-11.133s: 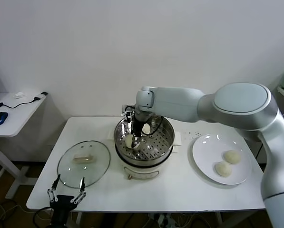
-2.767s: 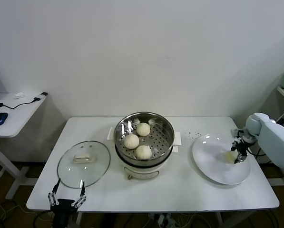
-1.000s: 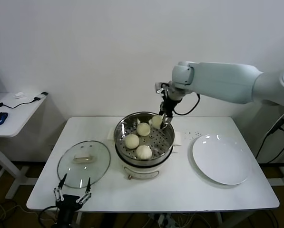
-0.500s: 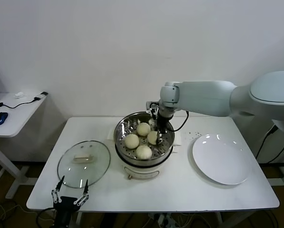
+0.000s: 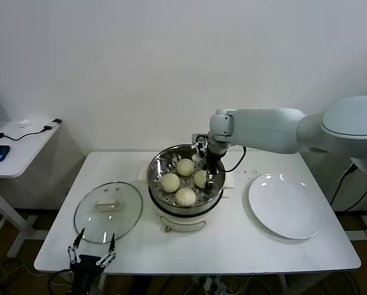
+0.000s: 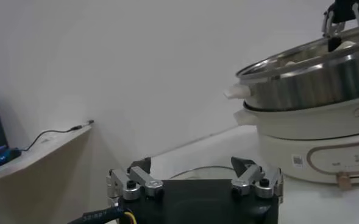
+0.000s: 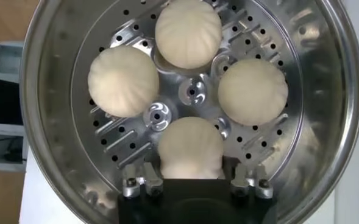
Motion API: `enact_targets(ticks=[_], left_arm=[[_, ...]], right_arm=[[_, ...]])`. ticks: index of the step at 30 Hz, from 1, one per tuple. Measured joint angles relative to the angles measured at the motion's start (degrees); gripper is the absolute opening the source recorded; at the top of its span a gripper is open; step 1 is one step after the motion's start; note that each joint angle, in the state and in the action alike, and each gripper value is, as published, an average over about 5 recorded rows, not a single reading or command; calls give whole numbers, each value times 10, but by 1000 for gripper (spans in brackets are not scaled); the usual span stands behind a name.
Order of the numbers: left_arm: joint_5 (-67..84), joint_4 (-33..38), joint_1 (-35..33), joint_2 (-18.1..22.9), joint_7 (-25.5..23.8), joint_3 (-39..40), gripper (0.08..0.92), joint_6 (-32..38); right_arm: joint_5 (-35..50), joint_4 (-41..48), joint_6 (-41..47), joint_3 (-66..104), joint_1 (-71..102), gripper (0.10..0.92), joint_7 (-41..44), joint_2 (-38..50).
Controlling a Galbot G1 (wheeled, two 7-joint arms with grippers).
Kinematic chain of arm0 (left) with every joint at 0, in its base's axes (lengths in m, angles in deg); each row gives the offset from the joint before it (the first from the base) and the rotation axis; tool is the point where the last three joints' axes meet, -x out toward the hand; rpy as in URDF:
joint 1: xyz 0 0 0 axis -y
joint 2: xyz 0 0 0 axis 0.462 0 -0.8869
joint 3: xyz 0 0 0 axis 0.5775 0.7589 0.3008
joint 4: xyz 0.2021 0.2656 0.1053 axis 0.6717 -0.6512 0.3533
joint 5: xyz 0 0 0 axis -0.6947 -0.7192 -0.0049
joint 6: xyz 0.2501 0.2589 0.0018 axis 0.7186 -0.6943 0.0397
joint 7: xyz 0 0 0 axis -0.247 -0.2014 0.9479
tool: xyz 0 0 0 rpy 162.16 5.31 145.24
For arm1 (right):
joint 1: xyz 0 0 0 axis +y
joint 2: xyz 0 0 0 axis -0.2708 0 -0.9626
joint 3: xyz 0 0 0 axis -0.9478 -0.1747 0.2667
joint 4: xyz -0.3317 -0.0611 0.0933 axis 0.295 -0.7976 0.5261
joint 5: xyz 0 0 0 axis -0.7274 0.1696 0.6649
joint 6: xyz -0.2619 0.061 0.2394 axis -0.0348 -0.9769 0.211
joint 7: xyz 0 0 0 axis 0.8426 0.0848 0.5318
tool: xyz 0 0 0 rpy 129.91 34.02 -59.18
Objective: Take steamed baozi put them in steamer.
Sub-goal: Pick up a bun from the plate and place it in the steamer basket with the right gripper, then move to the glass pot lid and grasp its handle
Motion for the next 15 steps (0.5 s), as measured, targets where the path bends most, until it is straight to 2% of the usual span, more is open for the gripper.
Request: enact_targets(ticks=[5, 15], left_arm=[[0, 0, -2, 0, 0, -1, 823, 2], [0, 2, -1, -2, 0, -1, 823, 2]], right_arm=[[1, -2, 0, 3, -2, 815, 4, 3], [8, -13, -14, 19, -27, 823, 24, 28]])
